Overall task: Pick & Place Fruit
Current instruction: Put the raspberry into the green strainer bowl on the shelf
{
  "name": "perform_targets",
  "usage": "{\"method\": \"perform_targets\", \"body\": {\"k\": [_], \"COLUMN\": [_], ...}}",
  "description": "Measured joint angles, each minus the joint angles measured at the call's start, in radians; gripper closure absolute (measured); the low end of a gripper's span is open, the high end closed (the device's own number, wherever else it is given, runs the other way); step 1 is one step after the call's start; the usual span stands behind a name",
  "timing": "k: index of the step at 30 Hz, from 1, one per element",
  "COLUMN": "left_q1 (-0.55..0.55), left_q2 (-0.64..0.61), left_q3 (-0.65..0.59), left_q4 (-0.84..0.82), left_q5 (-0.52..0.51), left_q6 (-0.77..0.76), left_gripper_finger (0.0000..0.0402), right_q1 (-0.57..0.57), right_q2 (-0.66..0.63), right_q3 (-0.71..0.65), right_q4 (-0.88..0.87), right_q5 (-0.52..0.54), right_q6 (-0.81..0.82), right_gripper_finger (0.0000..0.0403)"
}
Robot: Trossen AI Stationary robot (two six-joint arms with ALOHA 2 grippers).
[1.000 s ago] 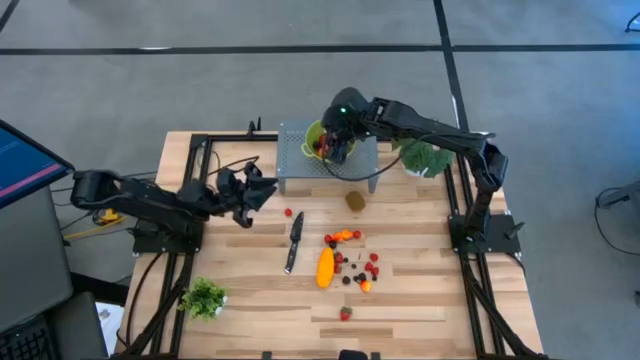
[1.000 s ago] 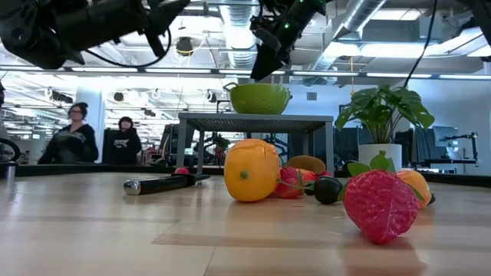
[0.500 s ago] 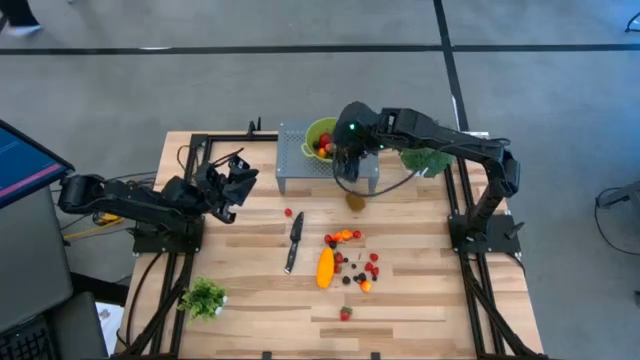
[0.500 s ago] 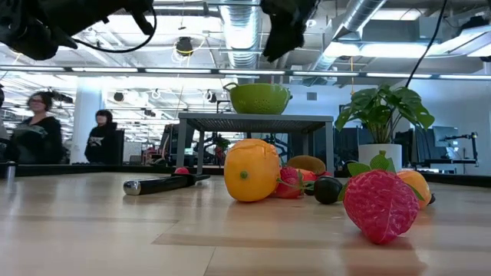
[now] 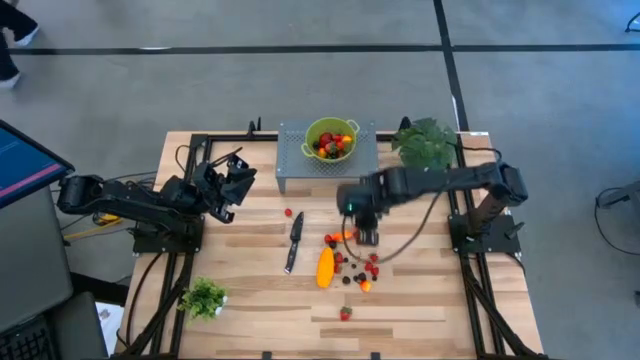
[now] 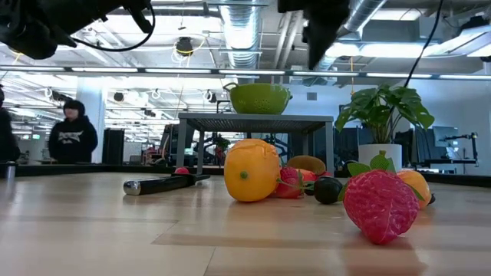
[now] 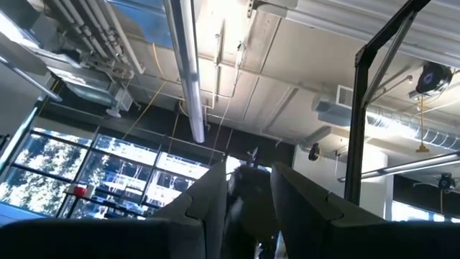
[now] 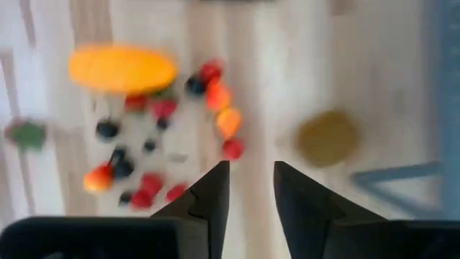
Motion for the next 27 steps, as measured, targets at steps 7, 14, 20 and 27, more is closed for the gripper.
{"method": "perform_targets", "body": {"k": [7,14,20,27], "left_q1": [0.000,0.000,0.000,0.000], "left_q2": [0.000,0.000,0.000,0.000], "left_q3": [0.000,0.000,0.000,0.000], "left_q4": [0.000,0.000,0.000,0.000], "left_q5": [0.000,0.003,0.003,0.002], "left_q6": [0.000,0.000,0.000,0.000], "left_gripper_finger": [0.0296,0.0296,0.0296,0.0296], "right_q1": [0.158,0.281,0.361,0.428], "right_q2": [-0.015,-0.011,-0.011,-0.042], "right_q3": [-0.135,-0.227,-0.271,-0.370], "right_q4": [0.176,0.338,0.261,0.172], "right_q5": [0.001,0.006,0.080,0.199], "right_q6": [0.087,0.153,0.292,0.465], "right_gripper_finger": [0.0311,0.0310,0.0310,0.0310]}}
